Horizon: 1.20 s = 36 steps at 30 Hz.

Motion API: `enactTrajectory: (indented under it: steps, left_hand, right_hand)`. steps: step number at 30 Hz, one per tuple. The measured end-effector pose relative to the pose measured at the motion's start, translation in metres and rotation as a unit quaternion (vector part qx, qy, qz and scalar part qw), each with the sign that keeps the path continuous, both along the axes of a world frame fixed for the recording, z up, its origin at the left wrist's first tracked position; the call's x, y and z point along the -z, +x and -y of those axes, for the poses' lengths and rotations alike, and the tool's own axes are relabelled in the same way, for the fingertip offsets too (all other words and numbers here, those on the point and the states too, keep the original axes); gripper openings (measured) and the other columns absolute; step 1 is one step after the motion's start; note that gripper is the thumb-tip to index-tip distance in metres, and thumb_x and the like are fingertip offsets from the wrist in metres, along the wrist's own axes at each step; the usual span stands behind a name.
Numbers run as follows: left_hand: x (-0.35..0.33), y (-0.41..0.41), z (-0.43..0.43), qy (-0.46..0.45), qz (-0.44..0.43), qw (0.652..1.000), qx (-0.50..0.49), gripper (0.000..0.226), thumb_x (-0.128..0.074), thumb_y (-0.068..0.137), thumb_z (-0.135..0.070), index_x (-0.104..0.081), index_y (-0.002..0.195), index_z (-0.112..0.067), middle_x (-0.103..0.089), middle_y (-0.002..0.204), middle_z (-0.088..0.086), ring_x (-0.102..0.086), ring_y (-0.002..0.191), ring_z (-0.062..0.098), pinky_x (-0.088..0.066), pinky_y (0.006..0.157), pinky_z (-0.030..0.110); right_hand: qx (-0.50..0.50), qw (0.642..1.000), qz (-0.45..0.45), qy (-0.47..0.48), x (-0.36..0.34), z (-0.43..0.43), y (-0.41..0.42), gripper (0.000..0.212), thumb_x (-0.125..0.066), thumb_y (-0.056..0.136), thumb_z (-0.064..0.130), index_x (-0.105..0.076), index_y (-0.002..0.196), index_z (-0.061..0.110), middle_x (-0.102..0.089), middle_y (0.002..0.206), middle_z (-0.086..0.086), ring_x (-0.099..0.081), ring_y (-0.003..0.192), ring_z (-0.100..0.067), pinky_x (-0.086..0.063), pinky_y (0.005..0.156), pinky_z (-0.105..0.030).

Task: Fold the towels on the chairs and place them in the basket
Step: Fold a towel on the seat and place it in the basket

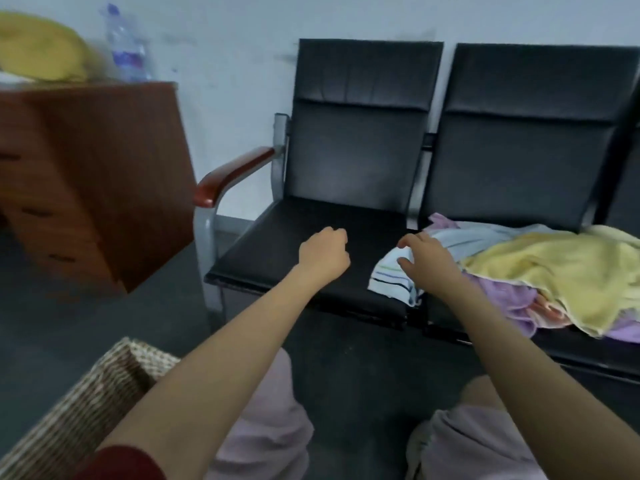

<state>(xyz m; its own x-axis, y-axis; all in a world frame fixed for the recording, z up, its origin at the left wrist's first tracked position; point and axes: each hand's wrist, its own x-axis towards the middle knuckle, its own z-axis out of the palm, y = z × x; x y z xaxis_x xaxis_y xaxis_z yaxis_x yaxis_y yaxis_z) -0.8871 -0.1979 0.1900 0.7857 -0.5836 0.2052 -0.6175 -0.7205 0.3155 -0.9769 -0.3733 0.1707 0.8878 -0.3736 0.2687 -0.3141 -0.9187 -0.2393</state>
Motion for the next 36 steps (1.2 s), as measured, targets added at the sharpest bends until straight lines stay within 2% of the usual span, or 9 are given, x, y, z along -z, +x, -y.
enactTrajectory:
  steps: [11,15,19,23,27,30,32,34,36]
  left_hand:
    - [0.053,0.009,0.209,0.091,-0.071,0.980,0.163,0.038,-0.048,0.093,-0.019,-0.047,0.130,-0.011,-0.047,0.132,0.009,-0.050,0.115,0.029,-0.041,0.085,0.034]
    - [0.091,0.012,0.269,0.057,-0.136,0.967,0.206,0.042,-0.047,0.094,-0.024,-0.044,0.134,-0.012,-0.042,0.136,0.010,-0.046,0.120,0.029,-0.041,0.095,0.036]
    - [0.131,0.013,0.306,0.052,-0.149,0.951,0.264,0.052,-0.043,0.098,-0.028,-0.029,0.146,-0.015,-0.034,0.147,0.010,-0.034,0.132,0.026,-0.030,0.106,0.033]
    - [0.160,0.020,0.317,0.098,-0.103,0.951,0.273,0.054,-0.030,0.102,-0.038,-0.020,0.151,-0.017,-0.013,0.159,0.005,-0.013,0.145,0.021,-0.009,0.117,0.033]
    - [0.160,0.029,0.313,0.077,-0.143,0.946,0.281,0.051,-0.036,0.102,-0.034,-0.028,0.149,-0.017,-0.017,0.158,0.004,-0.015,0.145,0.020,-0.008,0.115,0.027]
    - [0.143,0.025,0.304,-0.024,-0.247,0.926,0.285,0.052,-0.045,0.097,-0.039,-0.041,0.140,-0.010,-0.043,0.138,-0.001,-0.036,0.134,0.020,-0.027,0.105,0.024]
    - [0.121,0.016,0.297,-0.172,-0.335,0.888,0.265,0.053,-0.056,0.095,-0.027,-0.035,0.142,-0.015,-0.040,0.129,-0.010,-0.045,0.118,0.008,-0.038,0.093,0.014]
    - [0.097,0.012,0.290,-0.277,-0.335,0.854,0.285,0.057,-0.064,0.090,-0.016,-0.038,0.141,-0.020,-0.044,0.126,-0.015,-0.051,0.104,0.001,-0.045,0.083,0.012]
    - [0.082,0.013,0.285,-0.280,-0.291,0.853,0.330,0.034,-0.068,0.086,-0.014,-0.058,0.117,-0.023,-0.058,0.104,-0.018,-0.055,0.085,-0.004,-0.046,0.076,0.022]
  right_hand:
    - [0.193,0.975,-0.097,0.059,0.045,0.176,-0.053,0.039,-0.048,0.094,0.018,-0.043,0.133,0.016,-0.040,0.134,-0.010,-0.038,0.123,-0.030,-0.038,0.099,-0.042]
    - [0.245,0.959,-0.127,0.069,0.062,0.226,-0.044,0.050,-0.051,0.093,0.017,-0.033,0.139,0.014,-0.033,0.140,-0.014,-0.034,0.128,-0.032,-0.037,0.103,-0.043]
    - [0.272,0.948,-0.155,0.063,0.089,0.261,-0.036,0.047,-0.048,0.095,0.023,-0.032,0.137,0.010,-0.032,0.141,-0.018,-0.034,0.129,-0.035,-0.038,0.101,-0.044]
    - [0.296,0.950,-0.093,0.038,0.104,0.276,-0.033,0.029,-0.039,0.100,0.020,-0.048,0.125,0.009,-0.051,0.127,-0.015,-0.053,0.116,-0.031,-0.044,0.087,-0.036]
    - [0.316,0.948,0.033,0.011,0.094,0.276,-0.035,0.022,-0.041,0.099,0.017,-0.060,0.106,0.009,-0.063,0.108,-0.011,-0.057,0.103,-0.032,-0.043,0.079,-0.035]
    - [0.293,0.943,0.148,0.050,0.065,0.257,-0.029,0.026,-0.040,0.101,0.019,-0.063,0.105,0.007,-0.066,0.100,-0.011,-0.058,0.096,-0.031,-0.041,0.074,-0.033]
    - [0.208,0.951,0.206,0.098,0.044,0.237,-0.027,0.027,-0.042,0.101,0.021,-0.064,0.109,0.007,-0.067,0.100,-0.007,-0.060,0.090,-0.023,-0.041,0.075,-0.028]
    - [0.091,0.970,0.194,0.117,0.029,0.215,-0.030,0.024,-0.045,0.100,0.019,-0.065,0.109,0.008,-0.066,0.093,-0.001,-0.057,0.080,-0.013,-0.037,0.069,-0.017]
    - [0.017,0.978,0.170,0.118,0.024,0.197,-0.037,0.020,-0.049,0.099,0.018,-0.066,0.105,0.009,-0.064,0.085,0.004,-0.054,0.071,-0.008,-0.037,0.065,-0.012]
